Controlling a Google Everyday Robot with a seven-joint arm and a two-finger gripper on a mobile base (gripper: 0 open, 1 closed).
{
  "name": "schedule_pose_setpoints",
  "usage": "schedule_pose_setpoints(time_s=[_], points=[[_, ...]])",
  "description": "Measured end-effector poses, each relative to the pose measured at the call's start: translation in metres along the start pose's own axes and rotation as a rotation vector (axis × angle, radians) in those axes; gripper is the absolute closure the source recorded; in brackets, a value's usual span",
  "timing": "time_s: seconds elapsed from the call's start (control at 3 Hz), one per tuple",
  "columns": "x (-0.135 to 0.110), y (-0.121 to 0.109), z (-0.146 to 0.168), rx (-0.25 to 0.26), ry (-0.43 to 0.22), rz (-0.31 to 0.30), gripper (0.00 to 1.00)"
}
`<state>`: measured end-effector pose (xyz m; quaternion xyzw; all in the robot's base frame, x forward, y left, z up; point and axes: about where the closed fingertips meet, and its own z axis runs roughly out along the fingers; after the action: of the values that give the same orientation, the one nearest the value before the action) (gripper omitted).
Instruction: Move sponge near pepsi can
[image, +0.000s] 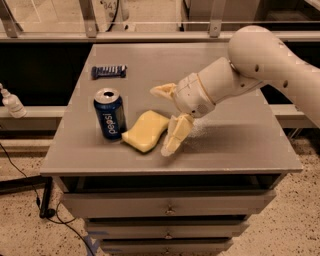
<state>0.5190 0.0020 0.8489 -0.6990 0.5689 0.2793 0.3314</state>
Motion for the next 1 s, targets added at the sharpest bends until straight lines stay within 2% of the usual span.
schedule_pose_setpoints(time_s=[0.33, 0.67, 1.0], points=[[0.009, -0.009, -0.017, 0.034, 0.016, 0.019, 0.0], [0.028, -0.025, -0.058, 0.113, 0.036, 0.065, 0.0], [0.065, -0.042, -0.121, 0.235, 0.073, 0.142, 0.0]])
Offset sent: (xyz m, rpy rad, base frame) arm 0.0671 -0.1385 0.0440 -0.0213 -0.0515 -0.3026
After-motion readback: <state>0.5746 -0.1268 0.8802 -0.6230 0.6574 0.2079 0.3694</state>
